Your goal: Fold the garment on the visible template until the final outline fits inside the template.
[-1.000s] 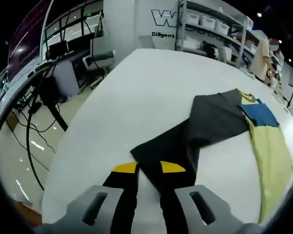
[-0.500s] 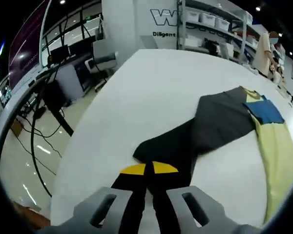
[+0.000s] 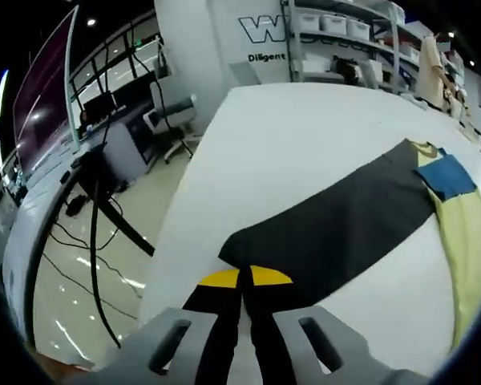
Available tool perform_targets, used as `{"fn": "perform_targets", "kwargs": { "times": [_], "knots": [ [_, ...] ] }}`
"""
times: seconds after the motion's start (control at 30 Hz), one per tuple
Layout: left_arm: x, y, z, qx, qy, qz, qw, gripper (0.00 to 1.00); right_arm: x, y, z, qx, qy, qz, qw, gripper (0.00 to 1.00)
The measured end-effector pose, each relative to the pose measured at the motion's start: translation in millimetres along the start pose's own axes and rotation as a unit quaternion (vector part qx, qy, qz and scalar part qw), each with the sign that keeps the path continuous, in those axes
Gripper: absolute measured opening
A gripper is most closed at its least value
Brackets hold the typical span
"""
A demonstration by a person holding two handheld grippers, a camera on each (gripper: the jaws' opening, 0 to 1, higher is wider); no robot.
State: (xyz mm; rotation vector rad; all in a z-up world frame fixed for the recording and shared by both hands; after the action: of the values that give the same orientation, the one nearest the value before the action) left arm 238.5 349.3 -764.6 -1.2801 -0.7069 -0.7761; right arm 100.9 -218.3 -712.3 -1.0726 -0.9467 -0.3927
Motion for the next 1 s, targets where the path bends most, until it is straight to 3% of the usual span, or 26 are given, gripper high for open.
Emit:
{"fn": "perform_targets", "kwargs": {
  "times": [0.33,0.63,1.0],
  "knots": [
    [12.1,10,-0.8,-0.027,0.063,0.000,0.9977,0.02,-1.2,-3,-1,-0.002,0.002,0.002,1.0000,0.99],
    [27.1,7,-7.3,-0.043,0.055,0.006,0.9976,0.02,-1.3,-7,-2,-0.004,-0.004,0.001,1.0000,0.99],
    [49.1,-2,-27.6,-0.061,0.048,-0.009,0.9969,0.02,-1.0,-7,-1,0.003,-0.007,-0.001,1.0000,0.99]
  ]
}}
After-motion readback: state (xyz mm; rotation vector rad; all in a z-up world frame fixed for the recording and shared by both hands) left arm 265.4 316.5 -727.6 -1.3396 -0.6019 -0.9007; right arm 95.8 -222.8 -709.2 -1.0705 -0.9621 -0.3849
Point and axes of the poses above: the point that each gripper's makers call its tool centre point, and the gripper's own axes: y roughly forward along the fingers, z roughly to its left, x roughly out of its top, the point moved 9 cm from there along -y, roughly backward along the fingers, and after that the axes turned 10 degrees about -z, right-handed, at the moved point
